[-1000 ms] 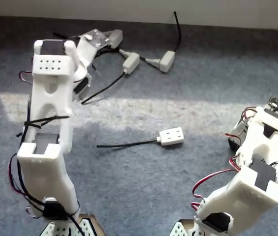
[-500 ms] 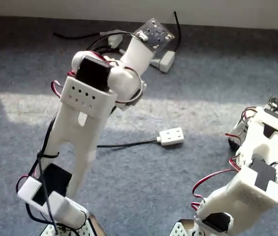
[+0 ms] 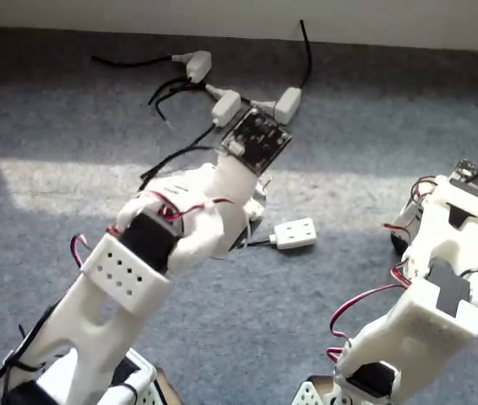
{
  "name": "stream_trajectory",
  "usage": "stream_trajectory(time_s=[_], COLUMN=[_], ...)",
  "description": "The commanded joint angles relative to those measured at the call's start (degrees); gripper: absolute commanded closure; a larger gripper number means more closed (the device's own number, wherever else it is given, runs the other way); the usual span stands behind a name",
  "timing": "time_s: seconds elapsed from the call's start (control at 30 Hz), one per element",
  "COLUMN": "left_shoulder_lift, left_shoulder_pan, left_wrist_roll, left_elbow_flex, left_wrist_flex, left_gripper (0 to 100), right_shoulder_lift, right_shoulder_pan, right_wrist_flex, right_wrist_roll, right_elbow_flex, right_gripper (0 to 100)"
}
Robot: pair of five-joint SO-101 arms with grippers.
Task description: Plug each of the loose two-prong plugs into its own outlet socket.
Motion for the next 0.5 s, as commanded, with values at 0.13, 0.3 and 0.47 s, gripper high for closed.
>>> stream_trajectory(time_s=[0.13, 0.3, 0.47], left_shoulder_lift=[-18.1, -17.1, -17.3], left_shoulder_pan=[-2.6, -2.2, -6.0], left_wrist_roll=[0.3, 1.6, 13.6], left_elbow_flex=[41.0, 45.7, 48.1], left_wrist_flex=[-46.7, -54.5, -63.1], left_gripper=[99, 99, 99], right_shoulder_lift=[-0.7, -0.8, -0.8], right_shoulder_pan=[-10.1, -12.7, -15.3], right_wrist_flex=[8.5, 14.1, 23.3], right_wrist_roll=[-0.7, -0.7, -0.7], right_elbow_flex=[-13.9, -22.8, -32.9], right_gripper=[99.1, 99.1, 99.1])
